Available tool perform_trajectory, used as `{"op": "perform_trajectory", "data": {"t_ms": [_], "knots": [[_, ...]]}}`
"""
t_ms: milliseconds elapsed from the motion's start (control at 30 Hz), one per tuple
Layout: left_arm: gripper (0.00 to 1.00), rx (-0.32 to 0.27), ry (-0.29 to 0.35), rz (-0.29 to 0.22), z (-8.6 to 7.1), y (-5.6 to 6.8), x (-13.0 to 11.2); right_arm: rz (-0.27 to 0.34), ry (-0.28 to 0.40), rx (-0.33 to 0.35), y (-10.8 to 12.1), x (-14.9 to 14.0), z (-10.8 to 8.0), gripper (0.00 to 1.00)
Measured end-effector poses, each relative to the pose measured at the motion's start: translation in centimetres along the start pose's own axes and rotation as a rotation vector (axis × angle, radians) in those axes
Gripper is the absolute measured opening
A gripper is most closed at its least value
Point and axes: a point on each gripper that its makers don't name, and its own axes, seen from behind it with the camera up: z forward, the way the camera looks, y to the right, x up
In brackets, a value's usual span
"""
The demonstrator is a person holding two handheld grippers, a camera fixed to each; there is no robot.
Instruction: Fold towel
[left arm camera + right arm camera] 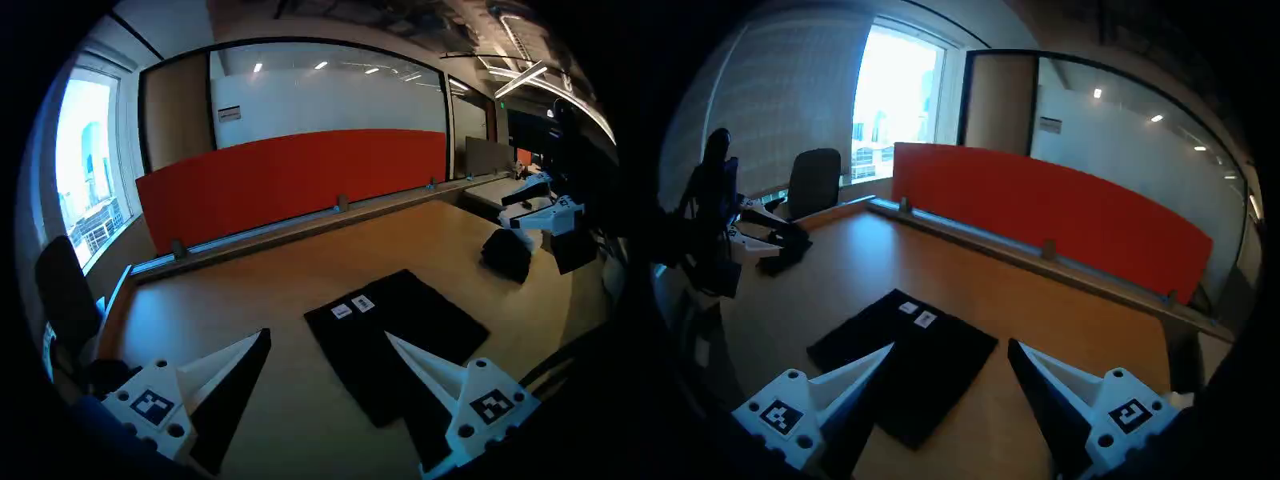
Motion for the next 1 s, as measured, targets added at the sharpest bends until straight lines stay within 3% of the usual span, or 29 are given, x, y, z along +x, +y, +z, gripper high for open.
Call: {"op": "perform_trajectory", "data": {"t_ms": [400,700,1000], "knots": [[0.94,-0.05,-0.076,0.014,1.4,2.5,-4.6,-0.032,-0.075,0.042,-2.1,-4.8,1.7,1.0],[0.95,-0.082,-0.138,0.021,2.6,4.2,-8.1,-0.008,-0.126,0.051,-3.1,-8.7,2.8,1.0],[0.94,-0.102,-0.198,0.039,4.0,5.1,-11.7,0.03,-0.155,0.067,-3.8,-12.0,3.9,1.0]]}}
